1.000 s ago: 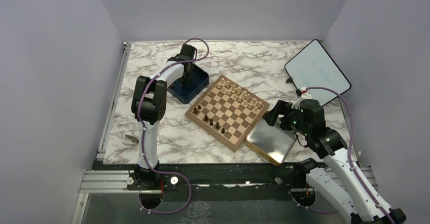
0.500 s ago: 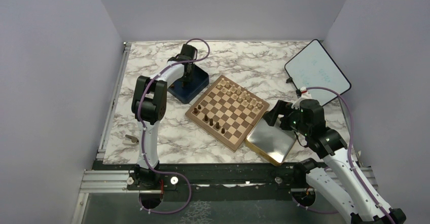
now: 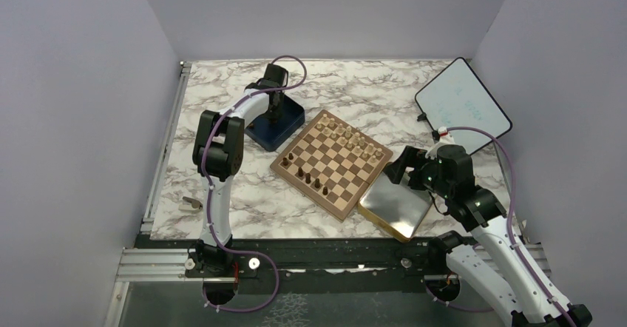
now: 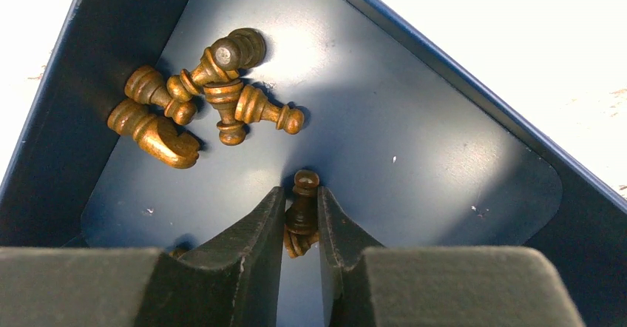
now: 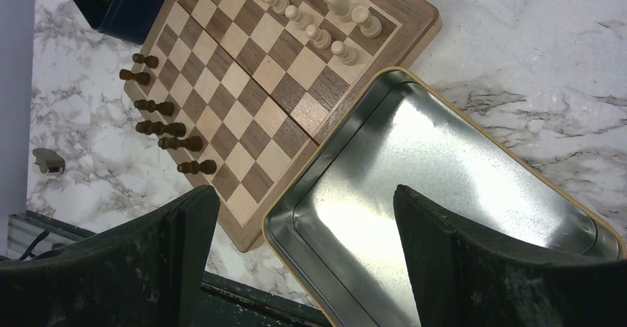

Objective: Set up the chess pieces on the board
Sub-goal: Pick up the chess piece from the storage box, then place the chess piece on the chessboard.

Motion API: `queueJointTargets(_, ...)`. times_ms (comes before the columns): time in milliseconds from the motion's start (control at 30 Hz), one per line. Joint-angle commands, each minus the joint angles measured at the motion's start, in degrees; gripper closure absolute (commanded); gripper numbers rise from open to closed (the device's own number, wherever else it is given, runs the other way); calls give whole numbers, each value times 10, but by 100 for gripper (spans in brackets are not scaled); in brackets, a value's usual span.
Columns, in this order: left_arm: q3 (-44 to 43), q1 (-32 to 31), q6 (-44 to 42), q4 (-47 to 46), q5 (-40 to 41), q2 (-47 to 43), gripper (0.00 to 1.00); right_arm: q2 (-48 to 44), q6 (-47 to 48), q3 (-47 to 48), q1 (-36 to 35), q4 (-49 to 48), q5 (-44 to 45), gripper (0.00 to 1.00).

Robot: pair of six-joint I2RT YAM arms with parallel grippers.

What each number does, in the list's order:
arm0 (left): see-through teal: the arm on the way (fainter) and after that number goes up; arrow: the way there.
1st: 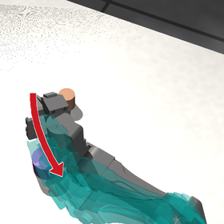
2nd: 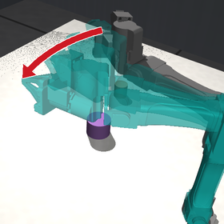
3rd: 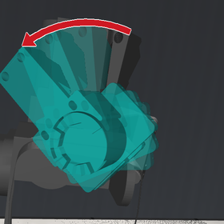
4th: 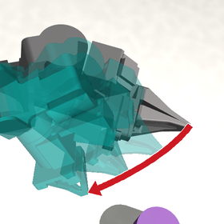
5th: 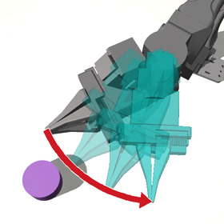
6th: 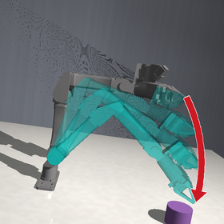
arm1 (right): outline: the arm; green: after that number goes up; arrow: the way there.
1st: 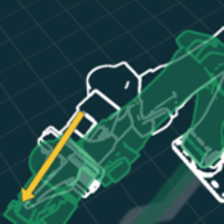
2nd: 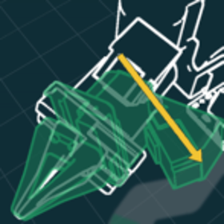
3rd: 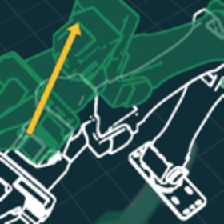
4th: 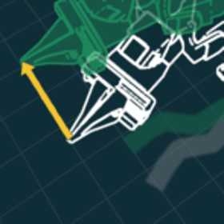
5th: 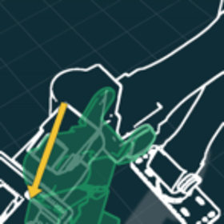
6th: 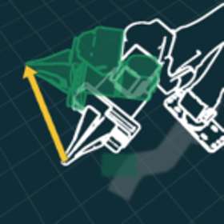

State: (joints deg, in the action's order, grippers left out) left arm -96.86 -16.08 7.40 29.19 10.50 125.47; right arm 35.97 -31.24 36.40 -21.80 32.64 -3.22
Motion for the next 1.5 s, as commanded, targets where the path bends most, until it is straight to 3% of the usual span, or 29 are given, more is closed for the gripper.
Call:
queueJointTargets(0,-11,3,-7,-3,-3,-6,79,0,3,0,-3,-15,15,6)
queueJointTargets(433,-5,3,-3,-3,-1,-49,83,2,3,0,-3,-15,14,6)
queueJointTargets(733,17,3,6,-4,-20,-137,83,7,3,0,-3,-19,4,6)
queueJointTargets(1033,98,-6,13,-12,-87,-264,83,12,-18,0,-2,-37,-33,9)
queueJointTargets(1133,147,-15,14,-26,-129,-320,83,23,-25,5,-2,-48,-60,14)
queueJointTargets(1367,272,-58,7,-54,-215,-452,83,52,-52,15,-3,-107,-131,50)
queueJointTargets(1467,335,-92,-5,-82,-253,-514,83,70,-68,21,-3,-145,-165,58)
